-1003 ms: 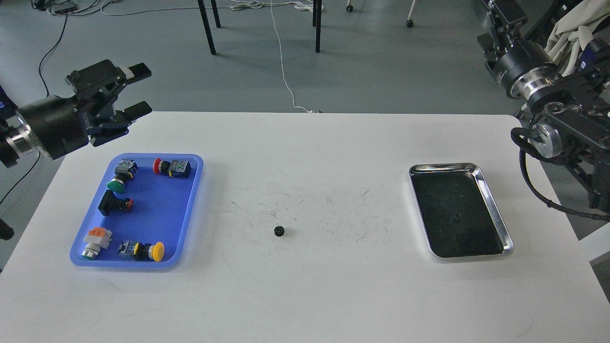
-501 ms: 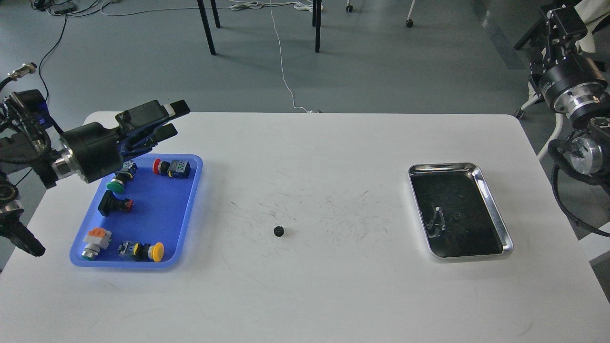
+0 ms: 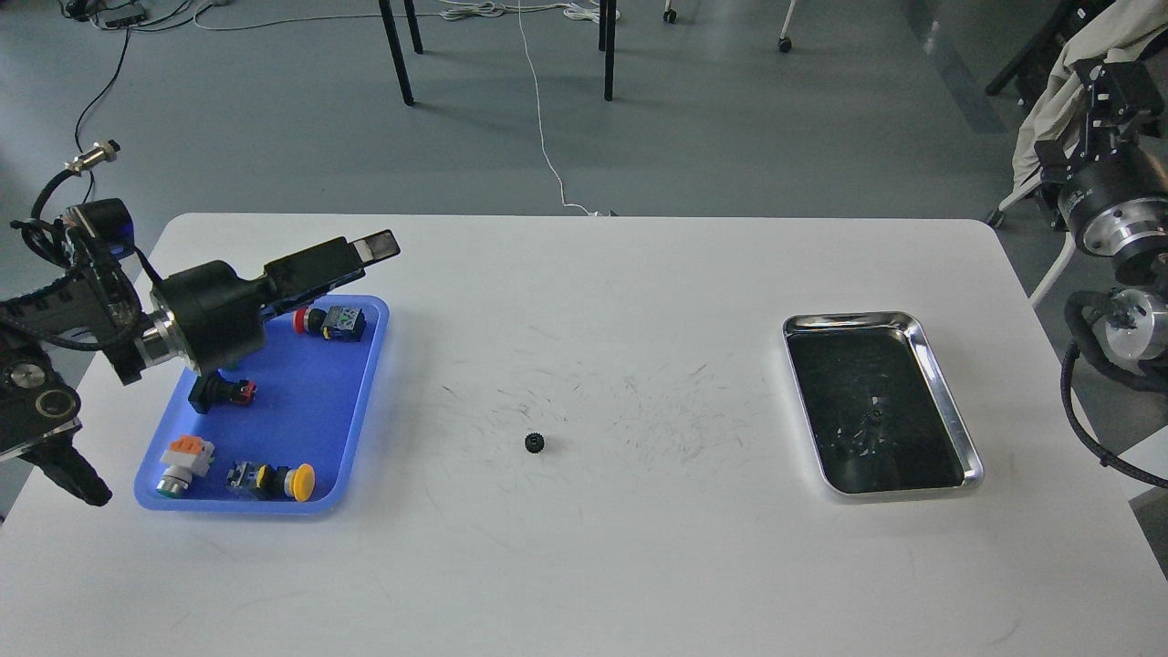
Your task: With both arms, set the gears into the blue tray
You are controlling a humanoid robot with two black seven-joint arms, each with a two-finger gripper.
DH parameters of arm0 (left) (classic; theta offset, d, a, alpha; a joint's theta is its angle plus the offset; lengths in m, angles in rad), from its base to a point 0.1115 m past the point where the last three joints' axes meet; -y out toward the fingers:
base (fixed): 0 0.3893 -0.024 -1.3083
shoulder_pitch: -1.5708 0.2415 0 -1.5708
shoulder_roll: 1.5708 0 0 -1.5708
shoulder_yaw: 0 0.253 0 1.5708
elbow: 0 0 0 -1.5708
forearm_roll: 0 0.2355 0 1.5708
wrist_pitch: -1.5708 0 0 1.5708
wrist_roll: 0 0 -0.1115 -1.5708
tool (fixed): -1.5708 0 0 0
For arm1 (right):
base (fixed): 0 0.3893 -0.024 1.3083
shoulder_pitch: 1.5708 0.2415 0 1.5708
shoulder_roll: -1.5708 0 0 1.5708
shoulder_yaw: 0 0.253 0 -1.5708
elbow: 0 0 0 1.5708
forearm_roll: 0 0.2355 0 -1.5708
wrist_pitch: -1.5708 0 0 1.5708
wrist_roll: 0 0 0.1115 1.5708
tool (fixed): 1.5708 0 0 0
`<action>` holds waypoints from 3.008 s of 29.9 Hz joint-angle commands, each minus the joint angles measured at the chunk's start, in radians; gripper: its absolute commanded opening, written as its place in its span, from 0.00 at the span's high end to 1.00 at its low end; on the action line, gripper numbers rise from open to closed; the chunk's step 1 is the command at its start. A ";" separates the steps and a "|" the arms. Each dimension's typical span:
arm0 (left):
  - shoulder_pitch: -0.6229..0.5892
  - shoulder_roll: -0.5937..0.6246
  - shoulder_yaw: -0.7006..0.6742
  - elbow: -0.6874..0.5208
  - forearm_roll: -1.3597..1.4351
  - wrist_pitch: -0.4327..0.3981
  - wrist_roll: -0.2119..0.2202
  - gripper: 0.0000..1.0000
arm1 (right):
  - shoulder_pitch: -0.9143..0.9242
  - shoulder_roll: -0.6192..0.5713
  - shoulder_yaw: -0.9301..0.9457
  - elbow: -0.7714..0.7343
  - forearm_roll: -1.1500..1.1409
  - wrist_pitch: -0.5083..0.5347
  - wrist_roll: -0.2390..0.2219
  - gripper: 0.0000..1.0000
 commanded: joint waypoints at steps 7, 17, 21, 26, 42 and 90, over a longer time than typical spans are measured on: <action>0.010 -0.054 0.038 0.006 0.247 0.012 -0.003 0.01 | -0.040 -0.002 0.006 0.006 0.065 -0.003 -0.004 0.05; 0.008 -0.166 0.056 0.059 0.427 0.029 -0.003 0.02 | -0.057 0.000 0.006 0.004 0.065 -0.020 0.002 0.05; 0.004 -0.209 0.073 0.078 0.556 0.047 -0.007 0.02 | -0.058 0.001 0.006 0.004 0.065 -0.020 0.003 0.05; -0.027 -0.207 0.087 0.109 0.614 0.053 -0.009 0.02 | -0.058 0.001 0.006 0.003 0.065 -0.020 0.005 0.05; -0.098 -0.370 0.142 0.268 0.881 0.084 -0.010 0.06 | -0.070 0.012 0.013 -0.002 0.065 -0.020 0.010 0.05; -0.016 -0.580 0.208 0.532 0.956 0.222 -0.010 0.08 | 0.039 0.239 0.047 -0.186 0.107 0.003 -0.017 0.03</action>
